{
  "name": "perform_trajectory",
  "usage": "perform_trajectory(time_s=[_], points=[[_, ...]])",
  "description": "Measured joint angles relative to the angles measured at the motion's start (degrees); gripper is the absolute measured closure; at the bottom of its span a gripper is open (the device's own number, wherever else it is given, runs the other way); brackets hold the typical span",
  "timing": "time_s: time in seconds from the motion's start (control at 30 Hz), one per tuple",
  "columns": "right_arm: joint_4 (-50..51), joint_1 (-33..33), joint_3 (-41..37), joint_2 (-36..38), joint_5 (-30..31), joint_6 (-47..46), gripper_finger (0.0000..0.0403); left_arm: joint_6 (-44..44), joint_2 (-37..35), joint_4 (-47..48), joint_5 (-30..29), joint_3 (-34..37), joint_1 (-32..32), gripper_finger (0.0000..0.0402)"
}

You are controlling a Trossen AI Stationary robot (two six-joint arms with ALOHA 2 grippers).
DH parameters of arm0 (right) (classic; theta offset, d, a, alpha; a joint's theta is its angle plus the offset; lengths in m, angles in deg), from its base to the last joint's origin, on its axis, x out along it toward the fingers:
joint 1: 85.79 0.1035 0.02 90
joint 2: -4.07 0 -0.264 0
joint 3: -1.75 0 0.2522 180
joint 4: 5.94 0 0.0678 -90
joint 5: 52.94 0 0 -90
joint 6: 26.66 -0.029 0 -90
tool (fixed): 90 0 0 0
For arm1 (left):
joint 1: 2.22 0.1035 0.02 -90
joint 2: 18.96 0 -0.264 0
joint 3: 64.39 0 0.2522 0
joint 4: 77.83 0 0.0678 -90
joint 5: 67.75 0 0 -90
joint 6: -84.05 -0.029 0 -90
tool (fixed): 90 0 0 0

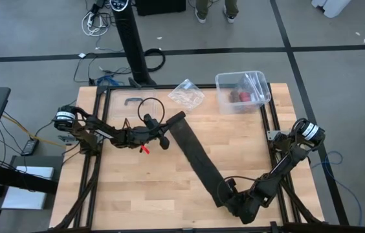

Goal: Roll bandage
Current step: Roll the black bandage

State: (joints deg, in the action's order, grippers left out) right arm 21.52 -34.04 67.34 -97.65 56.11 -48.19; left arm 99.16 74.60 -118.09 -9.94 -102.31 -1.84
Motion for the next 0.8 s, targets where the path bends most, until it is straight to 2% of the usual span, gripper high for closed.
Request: perform_trajectory(time_s=[0.13,0.33,0.57,0.8], points=[[3.75,-0.16,2.08,0.34,0.02,-1.42,0.0396,-1.77,0.00,0.01,-0.58,0.00,0.00,0.0383],[19.62,-0.15,15.34,0.58,2.60,-1.13,0.0400,-5.27,-0.02,1.94,-2.79,0.00,0.04,0.0383],[36.37,-0.82,34.28,0.60,10.90,4.37,0.0401,-8.24,-0.02,4.47,-2.80,0.00,-0.03,0.0383],[47.82,-4.82,50.06,0.64,19.47,13.81,0.0402,-12.08,-0.02,4.22,-1.60,0.00,-2.17,0.0383]])
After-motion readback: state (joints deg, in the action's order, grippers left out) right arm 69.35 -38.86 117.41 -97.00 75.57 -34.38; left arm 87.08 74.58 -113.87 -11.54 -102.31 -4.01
